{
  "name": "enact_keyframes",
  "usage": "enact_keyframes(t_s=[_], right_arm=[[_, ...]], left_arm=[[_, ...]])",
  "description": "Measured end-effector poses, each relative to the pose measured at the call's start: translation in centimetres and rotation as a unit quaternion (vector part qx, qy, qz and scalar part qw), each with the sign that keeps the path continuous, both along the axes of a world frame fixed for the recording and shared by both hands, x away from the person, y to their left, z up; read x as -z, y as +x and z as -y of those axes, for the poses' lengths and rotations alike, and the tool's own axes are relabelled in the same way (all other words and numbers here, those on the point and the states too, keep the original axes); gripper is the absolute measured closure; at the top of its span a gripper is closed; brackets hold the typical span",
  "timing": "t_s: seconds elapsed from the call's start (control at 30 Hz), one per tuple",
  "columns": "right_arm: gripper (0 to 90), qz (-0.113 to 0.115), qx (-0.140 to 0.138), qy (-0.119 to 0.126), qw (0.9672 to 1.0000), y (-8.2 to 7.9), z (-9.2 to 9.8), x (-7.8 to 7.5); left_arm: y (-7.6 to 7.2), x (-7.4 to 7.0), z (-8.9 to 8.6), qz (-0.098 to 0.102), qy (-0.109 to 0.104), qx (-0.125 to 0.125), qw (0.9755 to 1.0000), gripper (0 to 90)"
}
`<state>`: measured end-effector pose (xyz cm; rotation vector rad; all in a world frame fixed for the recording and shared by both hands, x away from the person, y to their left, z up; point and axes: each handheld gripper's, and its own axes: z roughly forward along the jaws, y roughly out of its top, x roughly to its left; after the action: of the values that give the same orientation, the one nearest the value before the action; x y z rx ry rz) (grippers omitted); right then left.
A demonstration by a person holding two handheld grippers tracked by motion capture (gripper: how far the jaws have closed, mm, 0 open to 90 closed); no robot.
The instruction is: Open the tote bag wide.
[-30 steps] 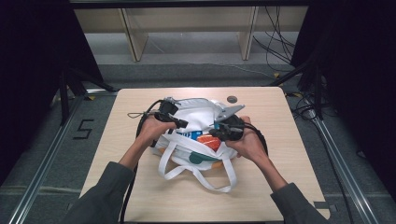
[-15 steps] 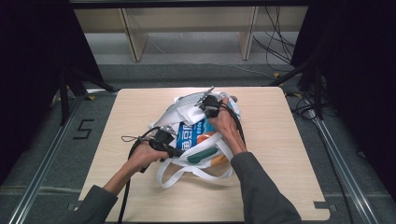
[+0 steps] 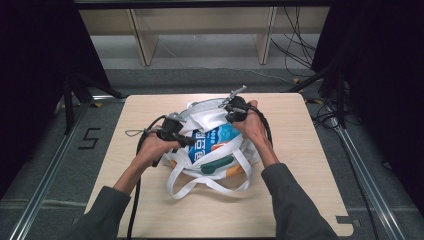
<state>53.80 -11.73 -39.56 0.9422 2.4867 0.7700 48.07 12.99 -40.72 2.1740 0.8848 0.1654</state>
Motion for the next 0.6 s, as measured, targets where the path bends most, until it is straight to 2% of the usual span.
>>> enact_keyframes(t_s=[0.07, 0.1, 0.17, 0.23, 0.27, 0.3, 0.33, 0.37, 0.4, 0.43, 0.47, 0.53, 0.57, 0.6], right_arm=[[90.0, 0.0, -0.019, -0.015, 0.9997, -1.1, 1.1, 0.0], [90.0, -0.006, -0.017, -0.016, 0.9997, -1.6, 1.4, 0.0], [90.0, -0.011, -0.029, -0.027, 0.9992, -2.5, 2.4, 0.3], [90.0, -0.02, -0.039, -0.041, 0.9982, -3.6, 3.2, 0.8], [90.0, -0.021, -0.039, -0.042, 0.9981, -4.6, 4.2, 1.3], [90.0, -0.019, -0.042, -0.041, 0.9981, -4.9, 4.8, 1.5], [90.0, -0.019, -0.042, -0.041, 0.9981, -4.9, 4.8, 1.5], [90.0, -0.02, -0.042, -0.033, 0.9984, -5.2, 5.8, 2.0], [90.0, -0.027, -0.025, -0.04, 0.9985, -5.4, 6.5, 2.6], [90.0, -0.029, -0.017, -0.053, 0.998, -5.5, 7.2, 3.7], [90.0, -0.039, -0.017, -0.02, 0.9989, -5.3, 8.2, 5.8], [90.0, -0.041, -0.009, -0.016, 0.999, -5.5, 8.2, 6.2], [90.0, -0.039, -0.008, -0.026, 0.9989, -5.5, 8.0, 6.0], [90.0, -0.039, -0.008, -0.026, 0.9989, -5.5, 8.0, 6.0]], left_arm=[[1.3, -0.2, 0.2, 0.008, 0.017, -0.023, 0.9996, 86.4], [1.9, -0.2, 0.2, 0.006, 0.021, -0.029, 0.9994, 86.4], [2.9, 0.1, -0.1, 0.003, 0.034, -0.049, 0.9982, 86.7], [3.7, 0.6, -0.8, -0.001, 0.05, -0.064, 0.9967, 87.1], [4.0, 0.9, -1.4, -0.005, 0.06, -0.072, 0.9956, 88.9], [4.2, 1.2, -1.8, -0.005, 0.066, -0.078, 0.9947, 89.1], [4.5, 1.8, -2.8, -0.011, 0.062, -0.092, 0.9937, 89.1], [4.7, 2.4, -3.7, -0.015, 0.058, -0.106, 0.9925, 89.2], [5.0, 3.0, -4.7, -0.03, 0.04, -0.112, 0.9925, 89.4], [5.2, 3.6, -5.3, -0.037, 0.006, -0.121, 0.9919, 89.6], [5.1, 3.9, -5.4, -0.037, -0.001, -0.123, 0.9917, 89.7], [4.9, 3.7, -4.7, -0.02, 0.031, -0.121, 0.992, 89.6], [4.9, 3.6, -4.5, -0.012, 0.038, -0.121, 0.9918, 89.4], [4.9, 3.4, -4.5, -0.018, 0.035, -0.122, 0.9917, 89.4]])
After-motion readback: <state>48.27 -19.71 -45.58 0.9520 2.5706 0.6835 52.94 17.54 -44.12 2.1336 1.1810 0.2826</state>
